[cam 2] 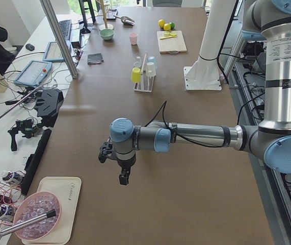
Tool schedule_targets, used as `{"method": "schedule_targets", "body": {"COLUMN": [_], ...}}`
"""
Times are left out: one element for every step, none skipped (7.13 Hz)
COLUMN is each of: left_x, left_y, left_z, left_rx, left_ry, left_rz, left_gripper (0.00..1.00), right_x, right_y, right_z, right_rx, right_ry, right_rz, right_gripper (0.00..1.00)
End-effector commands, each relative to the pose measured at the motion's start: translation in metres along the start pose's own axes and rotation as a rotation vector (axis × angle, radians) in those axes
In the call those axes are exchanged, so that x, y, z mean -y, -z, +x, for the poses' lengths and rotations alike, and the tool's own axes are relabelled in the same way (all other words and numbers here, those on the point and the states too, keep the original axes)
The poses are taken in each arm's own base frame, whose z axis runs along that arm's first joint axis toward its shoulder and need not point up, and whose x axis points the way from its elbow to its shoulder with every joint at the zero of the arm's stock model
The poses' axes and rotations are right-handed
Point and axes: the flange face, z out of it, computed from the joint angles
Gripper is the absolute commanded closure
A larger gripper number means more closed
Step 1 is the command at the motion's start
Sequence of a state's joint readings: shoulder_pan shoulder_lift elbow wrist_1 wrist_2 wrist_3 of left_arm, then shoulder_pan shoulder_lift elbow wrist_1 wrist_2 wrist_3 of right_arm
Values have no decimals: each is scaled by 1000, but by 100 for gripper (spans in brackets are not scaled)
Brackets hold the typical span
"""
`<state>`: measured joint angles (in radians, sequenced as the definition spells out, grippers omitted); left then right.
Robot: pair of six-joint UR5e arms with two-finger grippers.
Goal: Place cup on cup holder
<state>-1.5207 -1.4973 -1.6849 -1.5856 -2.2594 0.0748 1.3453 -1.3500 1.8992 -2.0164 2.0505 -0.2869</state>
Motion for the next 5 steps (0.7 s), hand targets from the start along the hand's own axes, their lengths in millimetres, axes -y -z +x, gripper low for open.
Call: {"method": "schedule_targets", "body": {"left_x": [-1,3,12,19,35], "left_y": [0,3,11,6,15], "left_z": [-2,1,6,5,14], "left_rx": [0,0,1,-1,1], "left_ry": [3,-2,-10,-10,-24], "left_rz": [-2,4,14,7,17], "left_gripper": [2,2,3,2,3], "right_x": [37,51,58,58,66], "right_y": [-8,-3,-30,-31,-28], "right_z": [-48,-65,-107,-113,-124], "right_rx": [-171,-256,-262,-306,-319], "right_ry": [93,143,217,242,252], "right_rz": [-179,-253,-348,-376,-424], "right_gripper": [0,0,0,0,0]}}
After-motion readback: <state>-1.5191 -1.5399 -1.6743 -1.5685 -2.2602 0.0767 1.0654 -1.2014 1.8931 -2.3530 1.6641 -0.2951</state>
